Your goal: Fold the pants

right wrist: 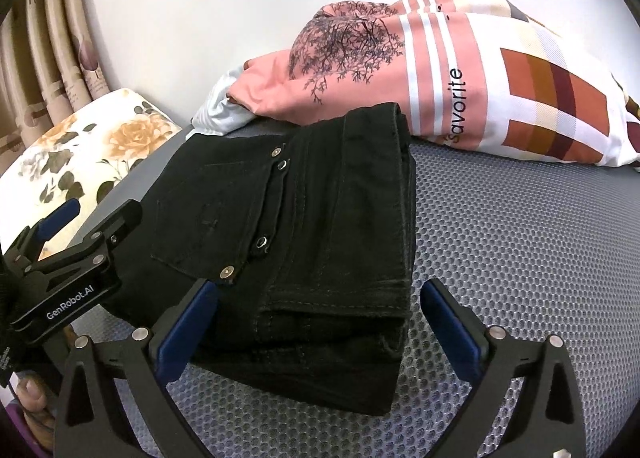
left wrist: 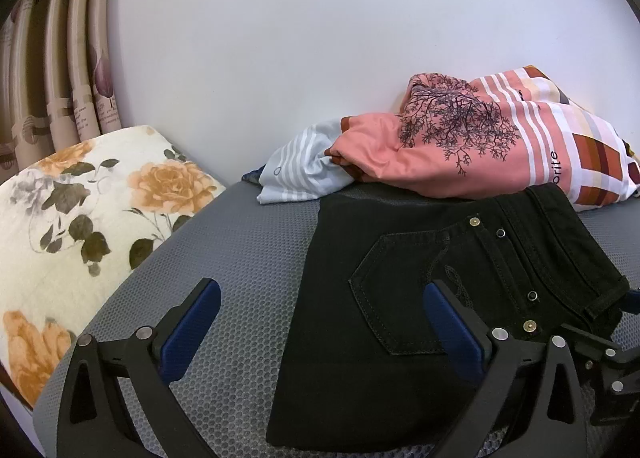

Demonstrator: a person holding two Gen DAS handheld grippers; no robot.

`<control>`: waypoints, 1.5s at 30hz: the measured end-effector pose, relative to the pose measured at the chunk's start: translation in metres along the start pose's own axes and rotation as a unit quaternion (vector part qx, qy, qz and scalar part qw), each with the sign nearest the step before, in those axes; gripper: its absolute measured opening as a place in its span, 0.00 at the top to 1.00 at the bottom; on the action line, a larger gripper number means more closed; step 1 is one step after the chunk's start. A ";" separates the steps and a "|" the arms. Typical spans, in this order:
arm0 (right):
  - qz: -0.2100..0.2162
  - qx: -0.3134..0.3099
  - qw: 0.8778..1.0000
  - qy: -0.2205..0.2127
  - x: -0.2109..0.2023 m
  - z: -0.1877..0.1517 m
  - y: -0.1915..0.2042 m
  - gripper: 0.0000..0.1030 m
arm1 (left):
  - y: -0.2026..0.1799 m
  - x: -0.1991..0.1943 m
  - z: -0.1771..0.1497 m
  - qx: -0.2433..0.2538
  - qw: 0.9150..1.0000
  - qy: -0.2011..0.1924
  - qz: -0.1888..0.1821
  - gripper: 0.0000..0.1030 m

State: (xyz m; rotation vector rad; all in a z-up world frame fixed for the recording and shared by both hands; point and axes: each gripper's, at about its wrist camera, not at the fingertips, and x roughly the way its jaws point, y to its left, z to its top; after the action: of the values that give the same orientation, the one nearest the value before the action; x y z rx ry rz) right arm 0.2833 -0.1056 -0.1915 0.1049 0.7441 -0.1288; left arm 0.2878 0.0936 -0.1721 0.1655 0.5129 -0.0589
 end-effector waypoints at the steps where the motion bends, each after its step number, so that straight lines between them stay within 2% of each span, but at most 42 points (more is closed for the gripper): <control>1: 0.000 0.000 1.000 0.001 0.000 0.000 0.000 0.01 | -0.001 0.000 0.000 0.000 1.000 0.000 0.000 0.02; 26: 0.002 0.000 1.000 0.007 0.003 -0.001 0.000 0.00 | -0.004 -0.002 0.001 0.001 1.000 -0.001 -0.001 0.00; 29: 0.004 0.000 1.000 0.008 0.003 -0.001 0.000 0.00 | -0.002 0.000 0.000 -0.001 1.000 0.006 -0.005 0.00; 33: 0.006 0.000 1.000 0.011 0.004 -0.001 0.000 0.00 | 0.003 -0.003 0.002 -0.014 0.999 0.009 -0.031 0.00; 37: 0.008 -0.001 1.000 0.013 0.005 -0.001 0.001 0.00 | 0.006 -0.006 0.006 -0.022 0.999 0.019 -0.034 0.00; 45: 0.011 0.001 1.000 0.016 0.005 -0.001 0.000 0.00 | 0.014 -0.041 0.027 -0.028 0.999 -0.025 -0.018 0.00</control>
State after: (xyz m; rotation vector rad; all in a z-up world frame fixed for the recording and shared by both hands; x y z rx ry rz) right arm 0.2863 -0.1061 -0.1957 0.1171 0.7750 -0.1063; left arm 0.2669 0.1033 -0.1269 0.1003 0.4663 -0.0832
